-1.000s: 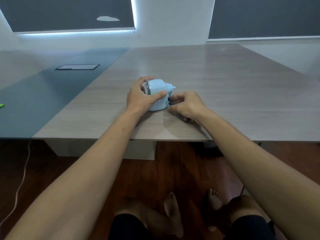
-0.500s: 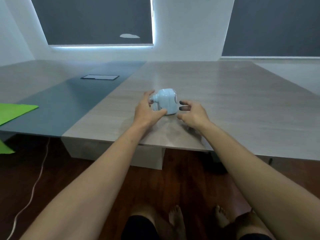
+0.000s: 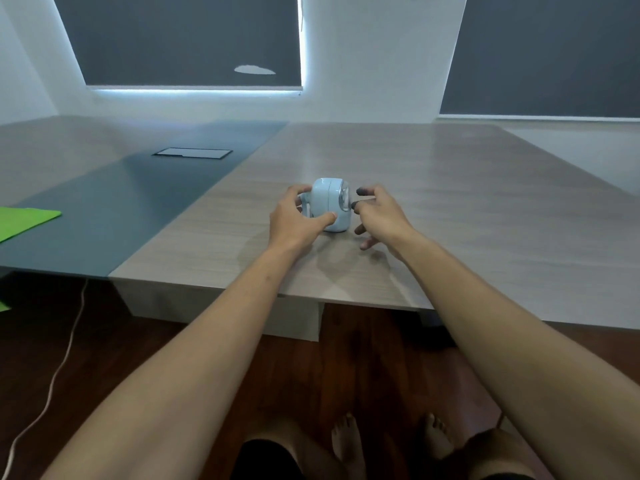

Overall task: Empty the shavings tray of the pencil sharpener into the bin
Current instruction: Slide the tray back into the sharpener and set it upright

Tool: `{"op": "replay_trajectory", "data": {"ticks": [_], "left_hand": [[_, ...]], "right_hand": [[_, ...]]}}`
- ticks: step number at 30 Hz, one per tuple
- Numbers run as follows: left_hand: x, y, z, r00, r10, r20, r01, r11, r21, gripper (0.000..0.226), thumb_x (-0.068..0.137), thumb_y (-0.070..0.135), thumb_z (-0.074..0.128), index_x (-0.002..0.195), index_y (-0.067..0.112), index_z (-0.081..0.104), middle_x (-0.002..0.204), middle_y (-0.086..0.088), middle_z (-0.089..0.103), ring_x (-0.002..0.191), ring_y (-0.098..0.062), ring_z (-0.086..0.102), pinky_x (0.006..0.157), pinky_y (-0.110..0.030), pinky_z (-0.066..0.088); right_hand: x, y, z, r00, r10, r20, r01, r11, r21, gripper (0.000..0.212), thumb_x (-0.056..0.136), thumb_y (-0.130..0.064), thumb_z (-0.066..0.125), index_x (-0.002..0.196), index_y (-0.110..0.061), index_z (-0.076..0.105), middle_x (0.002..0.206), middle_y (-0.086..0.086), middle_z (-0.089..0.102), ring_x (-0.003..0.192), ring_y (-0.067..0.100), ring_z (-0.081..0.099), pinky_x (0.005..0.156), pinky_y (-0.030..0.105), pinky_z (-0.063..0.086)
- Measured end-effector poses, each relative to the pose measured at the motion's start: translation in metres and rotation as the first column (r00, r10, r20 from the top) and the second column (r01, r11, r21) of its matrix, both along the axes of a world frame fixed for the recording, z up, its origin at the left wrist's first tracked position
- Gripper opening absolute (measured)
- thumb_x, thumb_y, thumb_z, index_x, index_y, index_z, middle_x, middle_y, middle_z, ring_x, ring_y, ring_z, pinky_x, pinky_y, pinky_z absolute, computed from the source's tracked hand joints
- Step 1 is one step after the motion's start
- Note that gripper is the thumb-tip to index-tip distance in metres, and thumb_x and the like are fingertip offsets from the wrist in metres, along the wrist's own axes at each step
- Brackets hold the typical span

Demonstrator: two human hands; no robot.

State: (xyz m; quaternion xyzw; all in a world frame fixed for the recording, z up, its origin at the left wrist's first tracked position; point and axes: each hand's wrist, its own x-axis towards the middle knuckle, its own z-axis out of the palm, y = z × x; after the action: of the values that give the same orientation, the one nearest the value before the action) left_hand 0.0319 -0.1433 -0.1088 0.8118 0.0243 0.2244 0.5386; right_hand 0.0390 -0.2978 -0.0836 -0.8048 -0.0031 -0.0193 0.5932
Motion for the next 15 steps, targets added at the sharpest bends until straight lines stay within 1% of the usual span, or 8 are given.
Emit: {"op": "replay_trajectory", "data": {"ticks": [2, 4, 6, 8, 9, 13, 15], "left_hand": [[0.002, 0.002, -0.001, 1.000, -0.020, -0.012, 0.020, 1.000, -0.019, 0.066, 0.064, 0.024, 0.084, 0.124, 0.027, 0.057, 0.116, 0.002, 0.064, 0.104, -0.016, 0.062, 0.089, -0.029, 0.052], [0.005, 0.004, -0.002, 0.999, -0.044, -0.022, 0.043, 0.998, -0.036, 0.069, 0.064, 0.020, 0.084, 0.126, 0.028, 0.056, 0.122, 0.000, 0.064, 0.106, -0.017, 0.062, 0.095, -0.034, 0.053], [0.007, 0.005, -0.004, 0.997, -0.070, -0.030, 0.069, 0.997, -0.047, 0.073, 0.063, 0.017, 0.085, 0.128, 0.028, 0.055, 0.127, -0.003, 0.065, 0.105, -0.018, 0.063, 0.096, -0.035, 0.053], [0.007, 0.007, -0.003, 0.996, -0.085, -0.030, 0.084, 0.996, -0.040, 0.080, 0.060, 0.019, 0.088, 0.131, 0.030, 0.054, 0.123, -0.002, 0.065, 0.103, -0.018, 0.065, 0.093, -0.036, 0.055], [0.006, 0.007, -0.002, 0.996, -0.087, -0.034, 0.086, 0.996, -0.030, 0.083, 0.059, 0.022, 0.090, 0.134, 0.031, 0.053, 0.120, -0.001, 0.065, 0.103, -0.018, 0.065, 0.091, -0.035, 0.055], [0.004, 0.014, 0.003, 0.993, -0.099, -0.070, 0.100, 0.995, 0.006, 0.098, 0.059, 0.024, 0.093, 0.145, 0.025, 0.045, 0.116, -0.004, 0.062, 0.093, -0.017, 0.067, 0.085, -0.032, 0.055], [0.002, 0.023, 0.004, 0.991, -0.103, -0.085, 0.102, 0.995, -0.013, 0.096, 0.059, 0.020, 0.093, 0.144, 0.019, 0.047, 0.116, -0.004, 0.064, 0.091, -0.016, 0.067, 0.081, -0.028, 0.054]], "right_hand": [[0.004, 0.001, -0.003, 1.000, 0.013, 0.007, -0.013, 1.000, -0.029, 0.050, 0.094, -0.014, 0.042, 0.143, -0.023, 0.044, 0.118, 0.001, 0.058, 0.072, 0.021, 0.059, 0.043, 0.030, 0.051], [0.008, 0.001, -0.005, 1.000, 0.026, 0.015, -0.025, 0.997, -0.070, 0.044, 0.096, -0.016, 0.040, 0.137, -0.023, 0.053, 0.115, 0.002, 0.057, 0.069, 0.018, 0.055, 0.044, 0.029, 0.049], [0.013, 0.001, -0.007, 1.000, 0.026, 0.010, -0.026, 0.998, -0.065, 0.035, 0.097, -0.019, 0.040, 0.128, -0.020, 0.057, 0.115, 0.004, 0.058, 0.068, 0.018, 0.056, 0.042, 0.029, 0.048], [0.015, 0.003, -0.008, 0.999, 0.034, -0.003, -0.035, 0.999, -0.028, 0.027, 0.099, -0.025, 0.043, 0.122, -0.018, 0.055, 0.121, 0.005, 0.059, 0.068, 0.018, 0.057, 0.040, 0.028, 0.047], [0.016, 0.003, -0.009, 0.999, 0.040, 0.000, -0.040, 0.999, -0.029, 0.026, 0.099, -0.027, 0.046, 0.122, -0.018, 0.054, 0.123, 0.006, 0.059, 0.068, 0.018, 0.058, 0.039, 0.027, 0.047], [0.018, 0.005, -0.011, 0.992, 0.122, 0.035, -0.118, 0.989, -0.087, 0.039, 0.099, -0.029, 0.051, 0.137, -0.022, 0.053, 0.118, 0.008, 0.063, 0.075, 0.020, 0.057, 0.038, 0.024, 0.048], [0.018, 0.008, -0.012, 0.986, 0.159, 0.053, -0.153, 0.983, -0.101, 0.038, 0.099, -0.028, 0.053, 0.136, -0.021, 0.057, 0.117, 0.008, 0.065, 0.077, 0.021, 0.057, 0.039, 0.023, 0.049]]}}
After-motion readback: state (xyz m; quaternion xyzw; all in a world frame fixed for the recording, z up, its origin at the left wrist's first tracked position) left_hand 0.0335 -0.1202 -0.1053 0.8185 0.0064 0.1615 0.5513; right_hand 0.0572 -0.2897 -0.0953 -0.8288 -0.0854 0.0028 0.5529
